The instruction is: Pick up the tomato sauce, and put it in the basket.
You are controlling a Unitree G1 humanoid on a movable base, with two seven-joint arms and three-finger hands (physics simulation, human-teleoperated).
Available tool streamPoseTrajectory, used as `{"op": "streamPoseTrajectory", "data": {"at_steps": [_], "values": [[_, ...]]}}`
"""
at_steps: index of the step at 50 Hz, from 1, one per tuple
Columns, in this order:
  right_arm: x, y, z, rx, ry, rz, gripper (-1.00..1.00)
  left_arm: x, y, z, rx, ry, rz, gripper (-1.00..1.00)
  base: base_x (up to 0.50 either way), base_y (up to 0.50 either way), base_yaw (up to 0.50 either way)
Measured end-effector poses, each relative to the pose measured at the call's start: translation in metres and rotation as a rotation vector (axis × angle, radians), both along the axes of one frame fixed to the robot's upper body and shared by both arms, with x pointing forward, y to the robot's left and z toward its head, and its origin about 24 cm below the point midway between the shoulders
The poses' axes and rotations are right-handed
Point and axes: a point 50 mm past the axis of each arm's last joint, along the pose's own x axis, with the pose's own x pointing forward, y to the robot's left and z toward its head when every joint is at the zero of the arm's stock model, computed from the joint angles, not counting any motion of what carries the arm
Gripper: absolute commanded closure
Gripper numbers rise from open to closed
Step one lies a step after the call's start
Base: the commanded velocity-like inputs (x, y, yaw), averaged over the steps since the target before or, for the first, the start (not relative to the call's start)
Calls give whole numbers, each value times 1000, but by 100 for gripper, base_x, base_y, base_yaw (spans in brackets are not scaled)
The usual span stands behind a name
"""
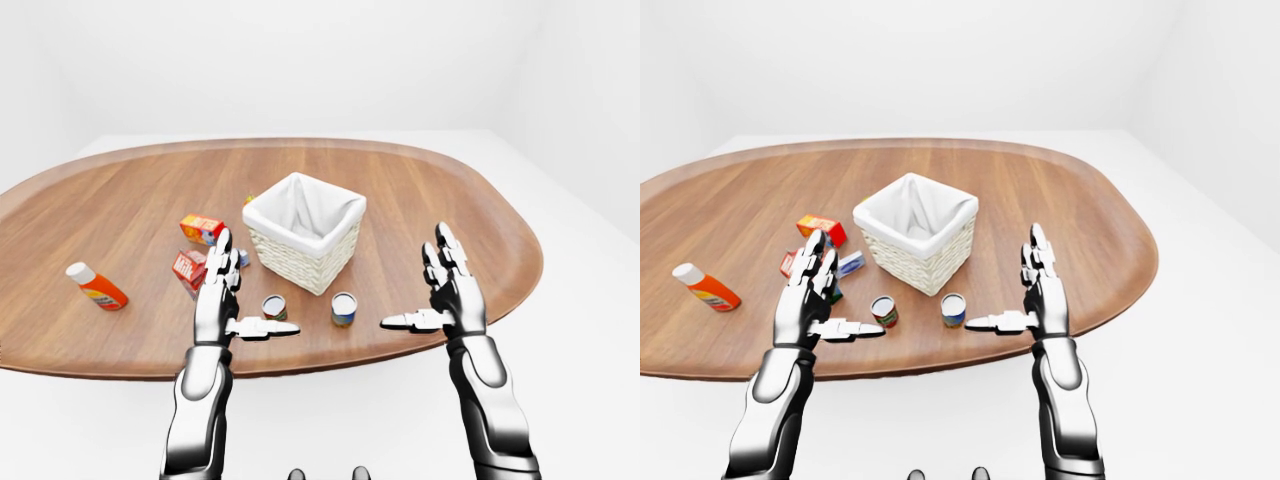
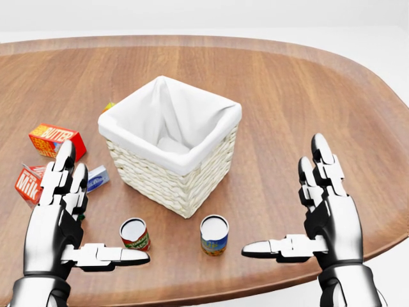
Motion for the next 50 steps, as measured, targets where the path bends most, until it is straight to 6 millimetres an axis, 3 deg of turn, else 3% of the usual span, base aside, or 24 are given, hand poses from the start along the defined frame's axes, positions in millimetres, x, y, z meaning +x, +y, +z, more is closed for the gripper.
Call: {"op": "streamPoseTrajectory", "data": {"at_steps": [17, 50], "values": [[0, 0, 3, 22, -12, 4, -100, 0, 0, 0, 2, -1, -1, -100, 49, 0, 0], [0, 2, 0, -8, 2, -14, -100, 0, -1, -1, 14, 3, 1, -100, 0, 0, 0]]}}
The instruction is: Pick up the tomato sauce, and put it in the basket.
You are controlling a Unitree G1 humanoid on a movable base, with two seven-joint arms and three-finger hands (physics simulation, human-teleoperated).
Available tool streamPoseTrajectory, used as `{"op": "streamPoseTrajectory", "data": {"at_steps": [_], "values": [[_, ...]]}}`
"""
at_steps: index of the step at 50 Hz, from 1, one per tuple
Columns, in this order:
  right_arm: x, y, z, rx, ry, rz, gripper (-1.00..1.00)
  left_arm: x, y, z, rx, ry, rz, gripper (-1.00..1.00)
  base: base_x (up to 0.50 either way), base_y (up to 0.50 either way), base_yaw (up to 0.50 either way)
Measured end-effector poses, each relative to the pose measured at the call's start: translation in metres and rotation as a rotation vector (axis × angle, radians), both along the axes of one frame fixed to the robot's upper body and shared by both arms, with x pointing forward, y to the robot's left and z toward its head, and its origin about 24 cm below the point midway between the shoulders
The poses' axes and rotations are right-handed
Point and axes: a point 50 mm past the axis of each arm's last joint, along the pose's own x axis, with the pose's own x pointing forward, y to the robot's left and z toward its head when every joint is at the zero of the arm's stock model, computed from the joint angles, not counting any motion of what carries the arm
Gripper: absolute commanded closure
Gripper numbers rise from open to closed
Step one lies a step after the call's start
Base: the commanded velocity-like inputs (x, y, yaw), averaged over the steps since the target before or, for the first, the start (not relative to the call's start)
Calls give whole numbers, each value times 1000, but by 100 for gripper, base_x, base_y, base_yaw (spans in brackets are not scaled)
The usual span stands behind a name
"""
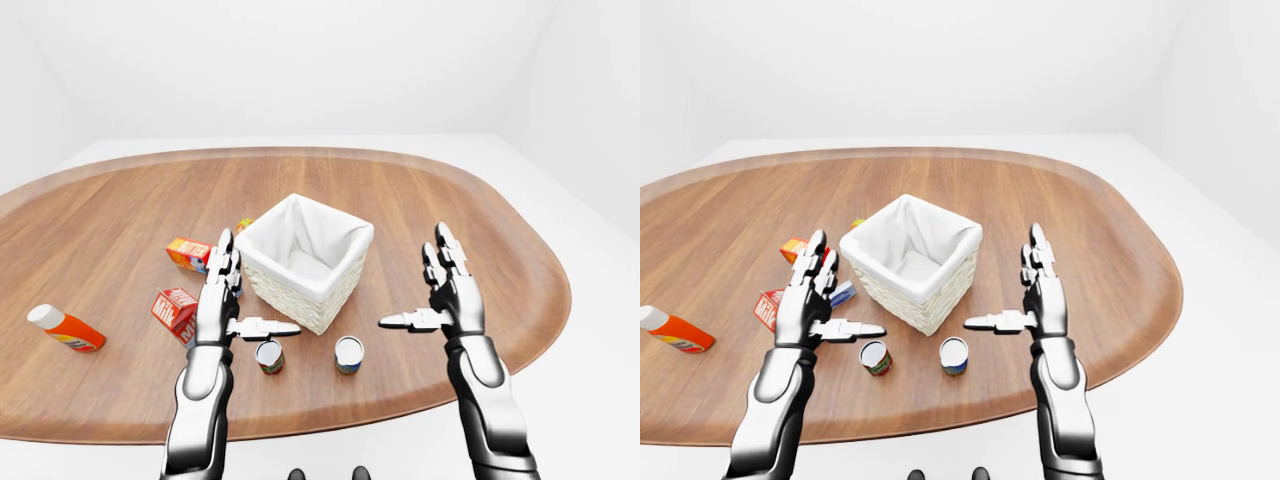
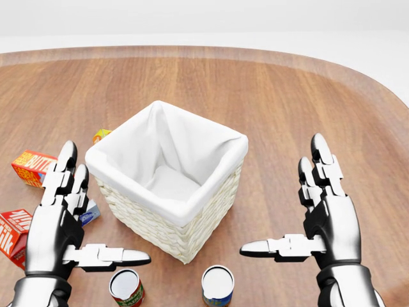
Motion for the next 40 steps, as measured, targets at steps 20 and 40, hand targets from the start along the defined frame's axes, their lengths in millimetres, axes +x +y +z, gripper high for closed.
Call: {"op": "streamPoseTrajectory", "data": {"at_steps": [20, 40], "values": [[1, 0, 0, 1, 2, 2, -100, 1, 2, -2, 38, 10, 15, -100, 9, 0, 0], [2, 0, -5, -5, 20, -4, -100, -1, 7, 3, 136, -6, 62, -100, 0, 0, 0]]}}
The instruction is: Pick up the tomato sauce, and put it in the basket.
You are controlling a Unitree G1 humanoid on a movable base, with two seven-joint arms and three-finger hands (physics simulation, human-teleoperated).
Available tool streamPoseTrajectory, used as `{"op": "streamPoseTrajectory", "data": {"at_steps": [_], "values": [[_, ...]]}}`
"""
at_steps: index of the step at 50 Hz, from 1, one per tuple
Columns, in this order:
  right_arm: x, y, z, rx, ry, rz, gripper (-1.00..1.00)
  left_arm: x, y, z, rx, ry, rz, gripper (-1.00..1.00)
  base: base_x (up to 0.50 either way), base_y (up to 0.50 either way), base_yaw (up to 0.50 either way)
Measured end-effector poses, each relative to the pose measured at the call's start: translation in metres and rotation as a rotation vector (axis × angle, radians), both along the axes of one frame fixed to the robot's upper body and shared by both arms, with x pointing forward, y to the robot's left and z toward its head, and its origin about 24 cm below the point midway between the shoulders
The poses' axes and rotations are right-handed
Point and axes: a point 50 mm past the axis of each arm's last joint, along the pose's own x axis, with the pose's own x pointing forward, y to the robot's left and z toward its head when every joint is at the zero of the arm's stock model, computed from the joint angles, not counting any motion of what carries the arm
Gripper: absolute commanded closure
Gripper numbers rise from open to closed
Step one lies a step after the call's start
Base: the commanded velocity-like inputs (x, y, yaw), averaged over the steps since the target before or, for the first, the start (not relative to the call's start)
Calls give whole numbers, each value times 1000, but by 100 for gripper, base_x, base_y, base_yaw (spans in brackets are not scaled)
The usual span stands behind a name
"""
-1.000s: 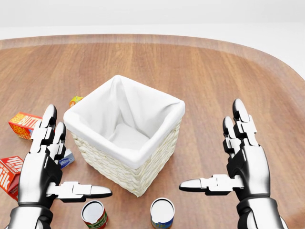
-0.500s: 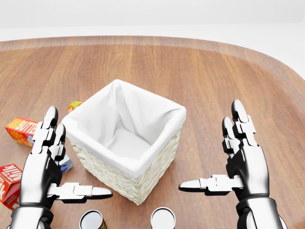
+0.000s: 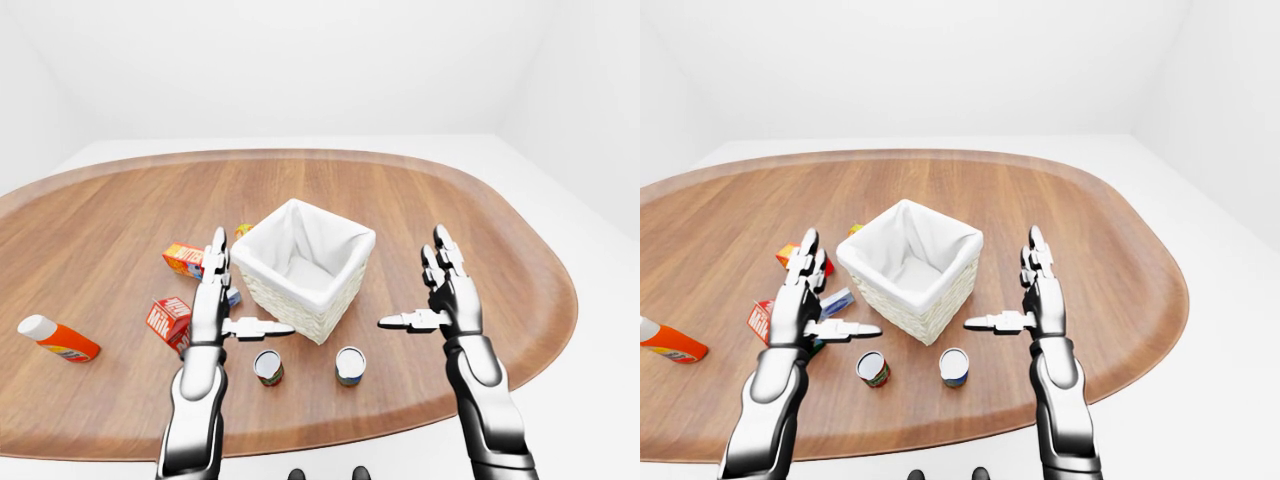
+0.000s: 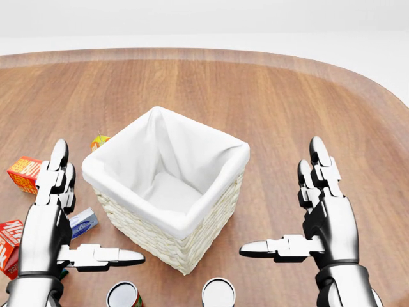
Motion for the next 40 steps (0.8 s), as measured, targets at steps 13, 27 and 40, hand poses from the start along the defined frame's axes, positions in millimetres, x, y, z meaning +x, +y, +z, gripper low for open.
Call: {"op": "streamPoseTrajectory", "data": {"at_steps": [13, 27, 40], "values": [[1, 0, -3, -4, 12, -2, -100, -6, 1, -6, 66, 29, 30, -100, 0, 0, 0], [3, 0, -5, -6, 16, -5, -100, -14, 8, -16, 149, 47, 63, -100, 0, 0, 0], [4, -2, -5, -6, 16, -9, -100, -20, 12, -22, 195, 53, 72, -100, 0, 0, 0]]}}
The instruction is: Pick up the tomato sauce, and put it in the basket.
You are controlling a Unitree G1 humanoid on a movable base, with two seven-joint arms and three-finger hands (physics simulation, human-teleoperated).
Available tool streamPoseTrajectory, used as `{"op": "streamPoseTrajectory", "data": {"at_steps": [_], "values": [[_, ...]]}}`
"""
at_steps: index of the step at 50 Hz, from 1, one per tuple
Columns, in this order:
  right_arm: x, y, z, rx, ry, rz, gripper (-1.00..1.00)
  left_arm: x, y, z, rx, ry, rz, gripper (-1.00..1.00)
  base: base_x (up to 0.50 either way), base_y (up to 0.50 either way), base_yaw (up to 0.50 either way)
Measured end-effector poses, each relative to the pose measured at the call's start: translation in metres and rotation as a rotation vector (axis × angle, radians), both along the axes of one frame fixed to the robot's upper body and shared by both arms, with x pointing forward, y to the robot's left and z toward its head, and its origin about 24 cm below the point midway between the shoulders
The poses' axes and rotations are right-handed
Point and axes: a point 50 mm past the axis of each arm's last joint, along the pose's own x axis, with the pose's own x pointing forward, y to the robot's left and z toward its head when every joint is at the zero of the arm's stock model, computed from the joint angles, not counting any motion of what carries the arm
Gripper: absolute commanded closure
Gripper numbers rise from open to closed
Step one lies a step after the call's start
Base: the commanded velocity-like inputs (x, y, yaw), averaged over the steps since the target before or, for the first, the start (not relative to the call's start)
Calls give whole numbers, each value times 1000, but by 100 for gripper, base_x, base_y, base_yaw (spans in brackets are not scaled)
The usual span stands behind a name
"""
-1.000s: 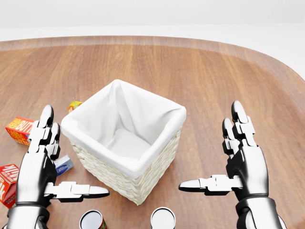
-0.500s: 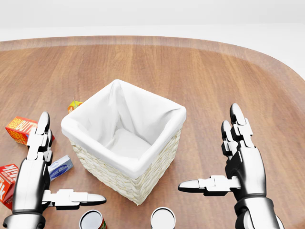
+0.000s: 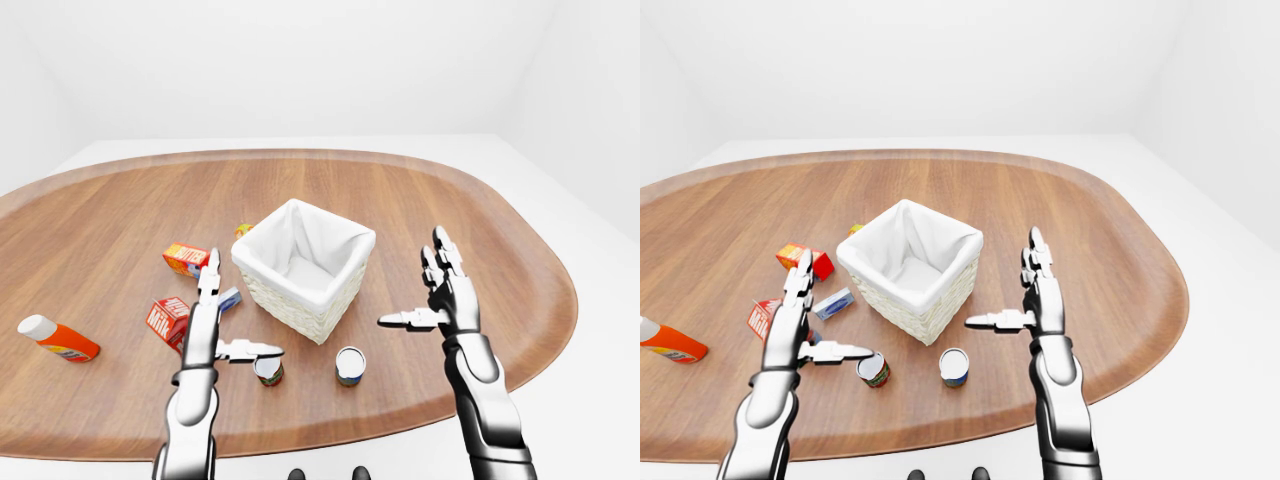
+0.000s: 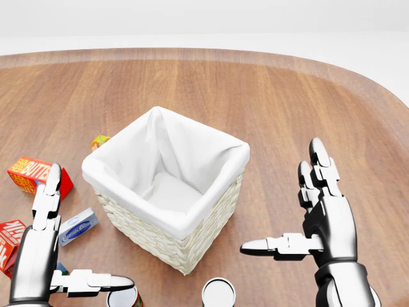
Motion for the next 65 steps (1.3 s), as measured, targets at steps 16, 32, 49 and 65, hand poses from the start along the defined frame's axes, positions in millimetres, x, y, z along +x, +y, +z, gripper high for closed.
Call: {"op": "streamPoseTrajectory", "data": {"at_steps": [16, 32, 49, 65], "values": [[1, -2, 1, 0, 0, -6, -100, -6, 1, 3, 41, -3, 2, -100, 0, 0, 0], [1, -2, -1, -4, 4, -8, -100, -12, -1, 5, 70, 9, -8, -100, 0, 0, 0], [2, -2, -2, -6, 8, -9, -100, -18, -3, 5, 114, 18, -15, -100, 0, 0, 0], [3, -2, -5, -10, 16, -11, -100, -25, -8, -2, 150, 27, -32, -100, 0, 0, 0]]}}
